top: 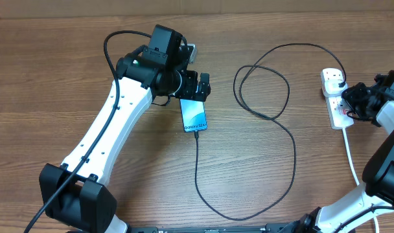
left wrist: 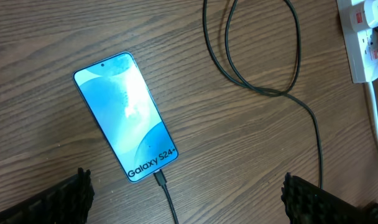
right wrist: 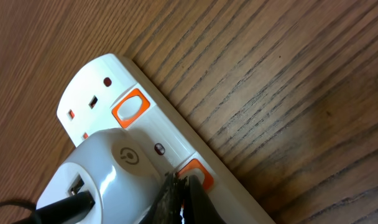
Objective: Plug charger to phone and switch on socket
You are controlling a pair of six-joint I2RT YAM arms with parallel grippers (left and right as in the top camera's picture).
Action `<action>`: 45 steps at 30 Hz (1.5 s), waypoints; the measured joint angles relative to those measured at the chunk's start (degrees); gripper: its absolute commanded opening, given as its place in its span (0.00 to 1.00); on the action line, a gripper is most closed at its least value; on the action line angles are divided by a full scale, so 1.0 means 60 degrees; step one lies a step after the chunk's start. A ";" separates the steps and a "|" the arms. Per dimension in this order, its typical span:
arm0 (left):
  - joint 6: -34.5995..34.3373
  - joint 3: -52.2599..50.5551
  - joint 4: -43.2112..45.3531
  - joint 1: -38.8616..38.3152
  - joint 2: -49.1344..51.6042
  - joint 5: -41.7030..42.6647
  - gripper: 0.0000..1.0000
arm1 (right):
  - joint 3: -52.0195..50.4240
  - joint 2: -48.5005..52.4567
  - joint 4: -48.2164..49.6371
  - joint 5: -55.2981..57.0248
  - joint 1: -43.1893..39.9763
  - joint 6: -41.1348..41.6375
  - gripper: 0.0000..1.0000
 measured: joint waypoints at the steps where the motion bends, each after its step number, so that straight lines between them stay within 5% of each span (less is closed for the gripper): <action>1: 0.0004 0.0000 0.0000 0.0000 0.0000 0.0000 1.00 | 0.0000 0.0000 0.0004 0.0000 0.0000 0.0004 0.04; 45: 0.0000 0.0000 0.0004 0.0000 0.0000 0.0000 1.00 | 0.0379 0.0127 -0.0579 0.0426 0.0288 0.0004 0.04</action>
